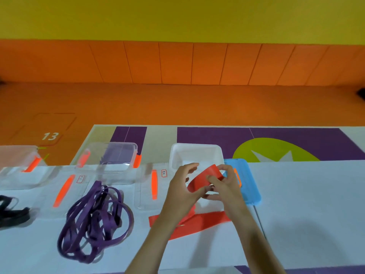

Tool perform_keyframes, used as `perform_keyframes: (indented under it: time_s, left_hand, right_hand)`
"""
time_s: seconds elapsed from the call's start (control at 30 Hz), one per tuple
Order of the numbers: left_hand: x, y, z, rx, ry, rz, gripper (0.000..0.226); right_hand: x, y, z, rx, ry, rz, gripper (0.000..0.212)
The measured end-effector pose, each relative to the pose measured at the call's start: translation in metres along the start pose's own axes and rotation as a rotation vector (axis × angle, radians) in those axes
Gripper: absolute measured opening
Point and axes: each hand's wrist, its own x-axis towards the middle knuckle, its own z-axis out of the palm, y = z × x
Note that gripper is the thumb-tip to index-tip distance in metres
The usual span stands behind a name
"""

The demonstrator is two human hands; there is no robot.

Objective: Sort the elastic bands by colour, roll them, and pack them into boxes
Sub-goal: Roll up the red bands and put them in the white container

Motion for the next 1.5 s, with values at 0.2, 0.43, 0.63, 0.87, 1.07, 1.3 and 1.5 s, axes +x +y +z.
perform_keyframes:
  time_s: [0.2,0.43,0.63,0.87,1.07,1.3,1.5]
  left_hand:
    - [-0.009,0.008,0.000,0.179,0.012,0.092,0.044]
    - [-0.025,-0.009,-0.007,0.291,-0.089,0.189,0.053]
    - [-0.031,-0.016,-0.005,0.178,-0.013,0.190,0.048]
    - [-0.027,-0.008,-0.004,0.093,0.076,0.128,0.049]
    - [-0.029,-0.002,-0.005,-0.069,0.209,0.062,0.045]
    - [-0.026,0.000,-0.014,0.052,0.198,0.089,0.056]
    - [-0.025,0.008,-0.004,0.053,0.230,0.110,0.043]
  right_hand:
    - [-0.013,-0.006,-0.005,0.002,-0.082,0.028,0.023]
    - [-0.018,-0.003,-0.012,-0.109,-0.044,-0.050,0.012]
    - [-0.024,0.004,-0.006,-0.066,0.035,-0.039,0.015]
    - [-0.026,-0.005,-0.005,0.046,-0.002,0.010,0.018]
    - [-0.030,-0.007,0.005,0.415,-0.187,0.237,0.016]
    - [-0.032,-0.005,0.012,0.068,-0.114,0.109,0.015]
    - [-0.031,-0.012,0.019,-0.054,-0.087,0.056,0.011]
